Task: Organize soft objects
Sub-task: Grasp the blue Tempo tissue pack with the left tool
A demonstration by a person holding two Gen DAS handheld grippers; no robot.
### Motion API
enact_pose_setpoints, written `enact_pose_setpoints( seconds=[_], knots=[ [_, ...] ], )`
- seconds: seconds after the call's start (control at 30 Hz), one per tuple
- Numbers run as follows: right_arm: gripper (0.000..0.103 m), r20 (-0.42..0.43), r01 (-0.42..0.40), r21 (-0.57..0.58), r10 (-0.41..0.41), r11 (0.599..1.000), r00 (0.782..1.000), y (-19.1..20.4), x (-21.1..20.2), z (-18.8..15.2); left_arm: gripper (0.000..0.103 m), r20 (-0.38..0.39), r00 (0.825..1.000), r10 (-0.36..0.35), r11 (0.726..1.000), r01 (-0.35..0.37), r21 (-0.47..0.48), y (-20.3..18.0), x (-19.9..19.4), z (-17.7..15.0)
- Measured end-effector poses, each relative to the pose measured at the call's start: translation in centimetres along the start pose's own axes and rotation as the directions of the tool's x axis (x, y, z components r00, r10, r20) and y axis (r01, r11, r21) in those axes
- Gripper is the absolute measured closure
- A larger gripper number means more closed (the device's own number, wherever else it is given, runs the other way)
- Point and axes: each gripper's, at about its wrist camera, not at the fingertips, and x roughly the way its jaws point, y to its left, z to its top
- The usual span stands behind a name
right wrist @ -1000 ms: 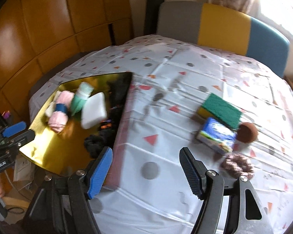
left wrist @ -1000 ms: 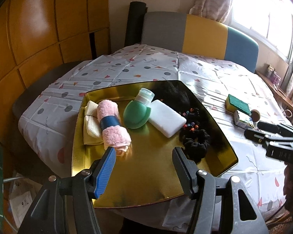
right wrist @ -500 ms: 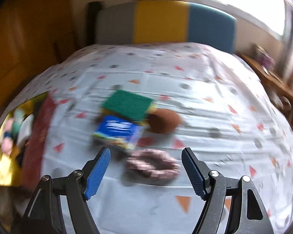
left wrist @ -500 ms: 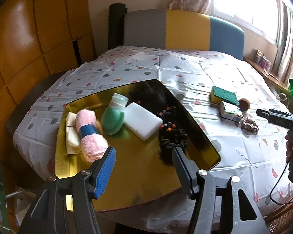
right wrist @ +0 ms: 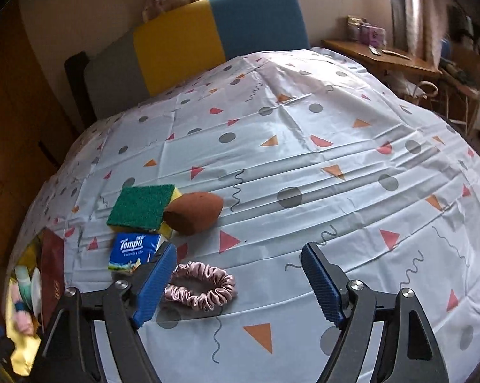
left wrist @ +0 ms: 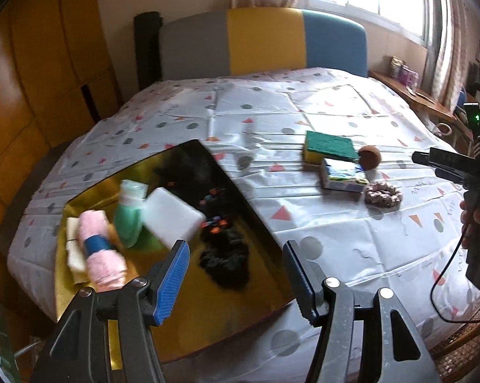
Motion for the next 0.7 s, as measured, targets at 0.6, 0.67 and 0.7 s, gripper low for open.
enact_pose_setpoints(
  seconds=[0.6,0.67,0.7],
  knots=[
    [0.019,-0.028,-0.045,0.099,0.048,0.994,0.998,-1.3,-0.1,0.2,0.017,-0.162,0.963,-0.217,0.975,0.221,0.005,-9.8,9.5,6.4],
    [0.019,-0.029,-0.055,0.108,0.059,0.993,0.998,-1.4,-0.1,0.2,0.017,-0.177,0.956,-0.235,0.971,0.240,0.004,-11.1,11.2,7.1],
    [0.019,-0.029,-0.055,0.114,0.059,0.992,0.998,-1.5,-0.1,0.2,0.017,-0.178,0.955,-0.237,0.970,0.242,0.010,-11.6,11.8,7.3]
  ],
)
